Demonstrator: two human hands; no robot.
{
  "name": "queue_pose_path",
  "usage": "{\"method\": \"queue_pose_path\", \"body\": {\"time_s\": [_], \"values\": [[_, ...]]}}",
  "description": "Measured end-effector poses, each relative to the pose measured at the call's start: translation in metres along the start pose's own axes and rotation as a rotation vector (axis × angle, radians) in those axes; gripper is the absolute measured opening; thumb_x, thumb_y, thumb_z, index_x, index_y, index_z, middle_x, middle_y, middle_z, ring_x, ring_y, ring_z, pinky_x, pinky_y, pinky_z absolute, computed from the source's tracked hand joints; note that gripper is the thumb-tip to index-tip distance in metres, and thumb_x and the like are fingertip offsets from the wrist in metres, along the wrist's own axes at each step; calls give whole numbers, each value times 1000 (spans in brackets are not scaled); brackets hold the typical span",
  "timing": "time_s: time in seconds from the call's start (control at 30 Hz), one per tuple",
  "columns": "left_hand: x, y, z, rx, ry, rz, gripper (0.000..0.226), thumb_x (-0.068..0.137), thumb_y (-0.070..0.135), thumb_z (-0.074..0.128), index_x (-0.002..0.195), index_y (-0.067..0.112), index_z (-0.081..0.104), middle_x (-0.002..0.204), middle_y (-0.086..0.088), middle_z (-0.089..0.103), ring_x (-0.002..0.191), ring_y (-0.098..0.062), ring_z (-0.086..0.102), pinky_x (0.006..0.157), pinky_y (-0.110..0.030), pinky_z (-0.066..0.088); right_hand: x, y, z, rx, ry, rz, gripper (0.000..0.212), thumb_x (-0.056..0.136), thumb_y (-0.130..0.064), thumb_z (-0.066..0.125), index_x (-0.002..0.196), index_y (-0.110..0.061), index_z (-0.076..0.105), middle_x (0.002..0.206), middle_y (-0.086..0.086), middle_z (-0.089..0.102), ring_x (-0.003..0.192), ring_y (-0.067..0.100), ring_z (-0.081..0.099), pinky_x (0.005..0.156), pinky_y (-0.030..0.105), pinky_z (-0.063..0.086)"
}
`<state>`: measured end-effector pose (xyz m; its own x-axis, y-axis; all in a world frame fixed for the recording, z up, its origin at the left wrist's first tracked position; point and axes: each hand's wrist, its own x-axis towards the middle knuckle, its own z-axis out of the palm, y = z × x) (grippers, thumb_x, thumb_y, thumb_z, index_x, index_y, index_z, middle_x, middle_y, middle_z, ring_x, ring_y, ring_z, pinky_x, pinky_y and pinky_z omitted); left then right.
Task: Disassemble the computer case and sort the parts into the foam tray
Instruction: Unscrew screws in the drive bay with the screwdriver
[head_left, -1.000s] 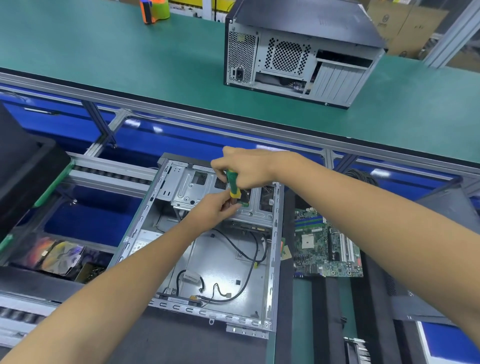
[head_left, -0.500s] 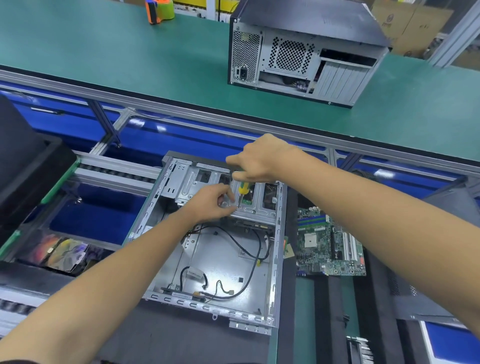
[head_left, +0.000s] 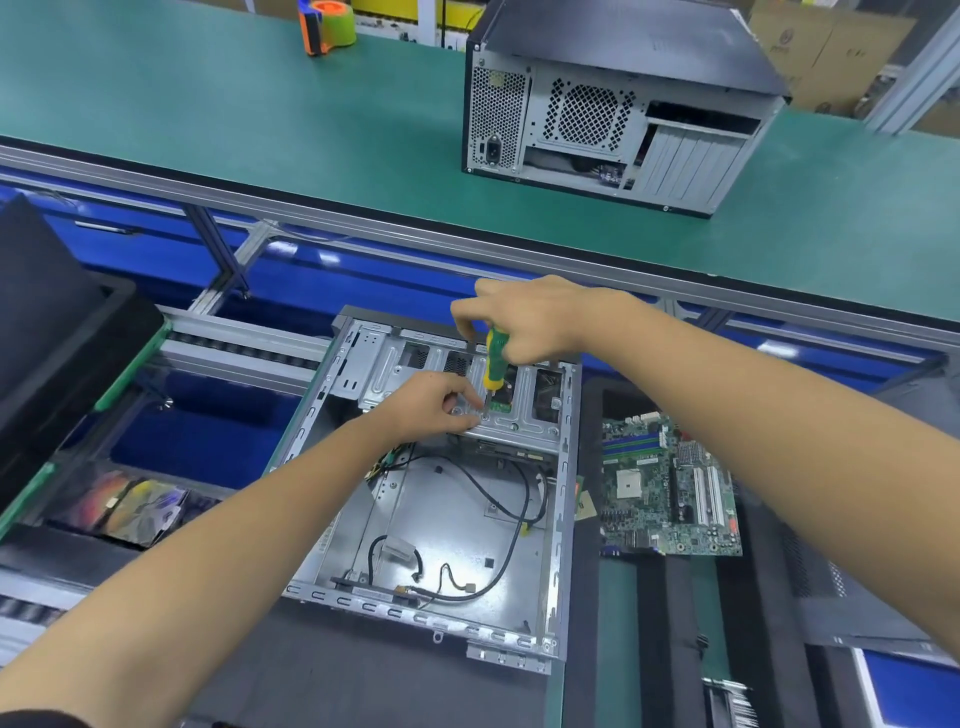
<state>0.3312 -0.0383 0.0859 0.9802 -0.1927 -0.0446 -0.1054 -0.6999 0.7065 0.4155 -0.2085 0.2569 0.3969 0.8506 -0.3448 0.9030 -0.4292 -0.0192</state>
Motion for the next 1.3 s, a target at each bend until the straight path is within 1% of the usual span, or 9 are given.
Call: {"method": "queue_pose_path", "body": {"time_s": [0.17,0.27,0.4,0.5,0.63,0.77,0.97,1.2,1.3], "values": [[3,3,2,33,-23,15,14,87,30,81,97,22,76,59,8,46,54,-4,46,53,-16,34,0,0,9,-180,8,28,22,100,-46,41,113,-29,44,95,0,60,68,21,49,56,34,32],[6,4,3,51,-40,-2,12,87,32,80,94,25,74,58,10,46,53,-3,46,52,-17,33,1,4,12,-141,64,-22,17,99,-31,41,115,-28,44,92,1,63,74,25,53,58,36,36],[9,2,3,47,-50,-9,12,85,31,82,90,26,72,57,9,46,51,-5,44,52,-19,32,-2,2,7,181,38,-27,42,82,-10,64,118,-29,52,99,1,47,94,23,45,67,47,47],[13,3,4,56,-60,-9,13,85,30,82,89,24,72,56,10,47,51,-4,46,53,-19,32,-2,0,9,139,8,8,35,92,-31,63,123,-28,49,102,2,49,92,24,49,63,39,41],[15,3,4,83,-74,-16,13,85,31,82,89,23,72,59,8,50,51,-2,46,52,-17,32,2,-3,9,-276,85,50,29,104,-39,34,127,-26,44,71,3,49,60,23,45,51,33,26],[18,3,3,129,-90,10,14,85,32,82,85,25,70,60,8,50,51,-2,46,51,-19,32,2,-5,3,5,18,-28,35,83,-15,55,109,-35,42,93,-2,44,67,21,46,53,34,27],[25,3,3,257,-162,22,36,89,33,76,71,38,46,61,11,49,53,-2,47,49,-17,27,6,-5,6,-164,71,3,17,95,-44,50,102,-29,44,72,-4,51,64,20,47,52,32,23],[25,10,4,380,-260,60,19,97,32,64,103,16,57,86,2,64,81,-22,61,72,-35,48,0,-1,10,-69,112,-69,29,73,-11,58,94,-26,46,90,-6,41,71,22,47,51,32,23],[21,8,11,393,-226,80,21,100,30,60,109,12,53,84,3,61,77,-23,59,66,-32,39,-3,2,6,-57,136,-46,30,72,-11,57,91,-30,45,88,-7,41,66,15,44,52,31,22]]}}
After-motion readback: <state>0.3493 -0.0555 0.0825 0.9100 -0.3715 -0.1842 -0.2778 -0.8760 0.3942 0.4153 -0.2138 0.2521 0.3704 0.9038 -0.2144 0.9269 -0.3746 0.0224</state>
